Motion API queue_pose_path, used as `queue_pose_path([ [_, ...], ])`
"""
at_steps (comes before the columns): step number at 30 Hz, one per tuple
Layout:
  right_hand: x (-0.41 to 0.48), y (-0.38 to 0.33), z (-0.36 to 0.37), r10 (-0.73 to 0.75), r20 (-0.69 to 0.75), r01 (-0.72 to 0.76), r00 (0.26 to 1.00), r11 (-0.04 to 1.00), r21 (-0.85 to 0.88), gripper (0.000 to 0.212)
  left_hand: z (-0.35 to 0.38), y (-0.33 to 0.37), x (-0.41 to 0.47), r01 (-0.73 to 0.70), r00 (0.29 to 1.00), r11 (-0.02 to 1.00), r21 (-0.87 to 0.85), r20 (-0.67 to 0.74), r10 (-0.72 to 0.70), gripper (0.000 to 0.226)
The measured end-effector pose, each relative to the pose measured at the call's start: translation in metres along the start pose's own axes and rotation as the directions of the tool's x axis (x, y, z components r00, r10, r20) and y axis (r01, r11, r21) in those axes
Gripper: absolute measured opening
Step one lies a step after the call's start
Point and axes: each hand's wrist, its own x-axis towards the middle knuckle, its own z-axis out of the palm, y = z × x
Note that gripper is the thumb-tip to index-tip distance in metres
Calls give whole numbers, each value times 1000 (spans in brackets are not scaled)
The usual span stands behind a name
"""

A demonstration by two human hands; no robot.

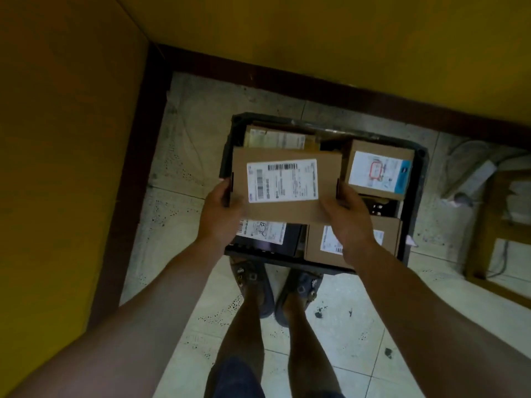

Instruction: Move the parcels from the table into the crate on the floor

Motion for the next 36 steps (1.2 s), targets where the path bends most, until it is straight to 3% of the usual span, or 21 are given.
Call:
queue_pose_path([
  [3,29,4,9,-23,-2,23,1000,999,34,24,5,3,36,-38,999,999,13,-39,38,35],
  [7,56,4,17,14,-23,-13,1000,999,38,43,11,7,71,-84,996,996,19,-28,85,36],
  [18,69,-2,20,20,28,-21,999,999,32,36,10,6,95,-49,998,997,52,39,47,49],
  [20,62,-4,15,37,5,-38,999,998,43,37,12,9,86,-44,998,999,31,35,43,49],
  [22,53,-8,9,51,-9,-51,999,998,38,50,14,15,72,-43,999,999,9,1,43,50],
  [27,16,-24,-17,54,9,-54,999,998,31,50,21,39,21,-68,996,997,-20,-59,67,38],
  [31,-38,-50,-41,36,-28,-35,999,997,64,33,20,71,-36,-77,997,997,-32,-21,76,40],
  [36,-124,-95,-74,15,-107,-3,994,993,115,44,16,123,-115,-119,984,992,-50,131,125,29],
])
